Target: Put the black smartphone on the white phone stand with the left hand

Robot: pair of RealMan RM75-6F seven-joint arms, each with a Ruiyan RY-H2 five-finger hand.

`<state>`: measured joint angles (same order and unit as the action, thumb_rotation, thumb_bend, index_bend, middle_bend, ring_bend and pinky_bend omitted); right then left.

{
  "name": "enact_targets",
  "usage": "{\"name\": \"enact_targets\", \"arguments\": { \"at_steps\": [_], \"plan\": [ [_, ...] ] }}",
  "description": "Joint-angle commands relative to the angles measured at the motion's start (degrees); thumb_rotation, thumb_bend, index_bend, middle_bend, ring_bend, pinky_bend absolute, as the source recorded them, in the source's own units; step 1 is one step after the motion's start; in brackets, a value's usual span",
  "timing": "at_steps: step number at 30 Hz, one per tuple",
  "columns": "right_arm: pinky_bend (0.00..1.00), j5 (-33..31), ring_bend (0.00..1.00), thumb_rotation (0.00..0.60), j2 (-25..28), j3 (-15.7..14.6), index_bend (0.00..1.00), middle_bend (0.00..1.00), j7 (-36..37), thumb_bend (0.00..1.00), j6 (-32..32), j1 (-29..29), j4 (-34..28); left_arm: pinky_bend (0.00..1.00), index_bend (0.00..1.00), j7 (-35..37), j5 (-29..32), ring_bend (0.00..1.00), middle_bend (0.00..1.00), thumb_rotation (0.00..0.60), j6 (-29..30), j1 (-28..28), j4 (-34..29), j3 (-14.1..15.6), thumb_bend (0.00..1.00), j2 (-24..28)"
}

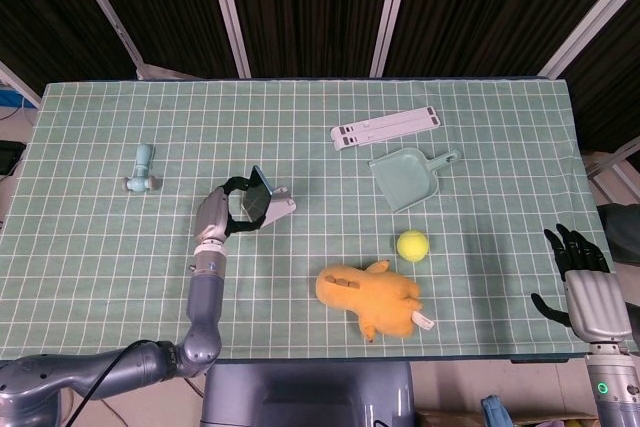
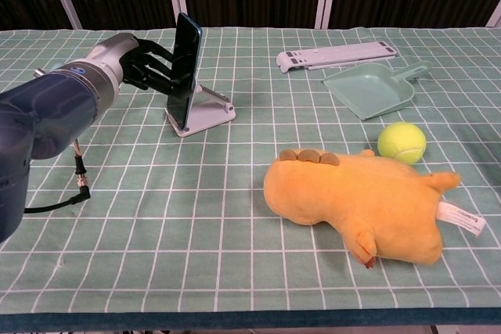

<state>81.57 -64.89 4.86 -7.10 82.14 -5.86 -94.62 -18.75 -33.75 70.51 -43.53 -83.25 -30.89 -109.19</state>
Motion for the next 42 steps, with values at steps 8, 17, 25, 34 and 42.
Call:
{"name": "enact_targets", "arguments": {
  "at_steps": [8,17,25,34,42],
  "plan": [
    [0.13,0.0,0.0,0.6,0.0,0.0,0.01,0.0,0.1,0.3,0.0,0.0,0.0,0.21,0.5,0.4,-0.1,0.18,0.56,0.6,-0.5,0.1,0.4,0.3,0.46,0.2],
    [0.13,0.0,0.0,0.6,0.0,0.0,0.01,0.0,0.1,0.3,0.0,0.0,0.0,0.18,0.39,0.1,0.2,0.14,0.44,0.6,-1.0,0.2,0.6,0.9,0.35,0.5],
    [0.13,0.0,0.0,0.6,0.0,0.0,0.01,0.0,0.1,0.3,0.0,0.0,0.1,0.13,0.19,-0.4,0.7,0.06,0.21,0.6,-1.8,0.4,-0.4,1.4,0.26,1.5],
    [0.13,0.0,0.0,0.6,0.0,0.0,0.01,0.0,-0.1,0.3,0.0,0.0,0.0,0.11,0.14,0.2,-0.7,0.02,0.14,0.6,-0.8,0.8,-2.2,1.2,0.26,2.9],
    [0.13,0.0,0.0,0.6,0.0,0.0,0.01,0.0,-0.3,0.3,0.1,0.0,0.0,0.1,0.13,0.9,-5.5,0.01,0.12,0.6,0.8,3.6,-8.9,3.1,0.26,8.1]
  ]
}}
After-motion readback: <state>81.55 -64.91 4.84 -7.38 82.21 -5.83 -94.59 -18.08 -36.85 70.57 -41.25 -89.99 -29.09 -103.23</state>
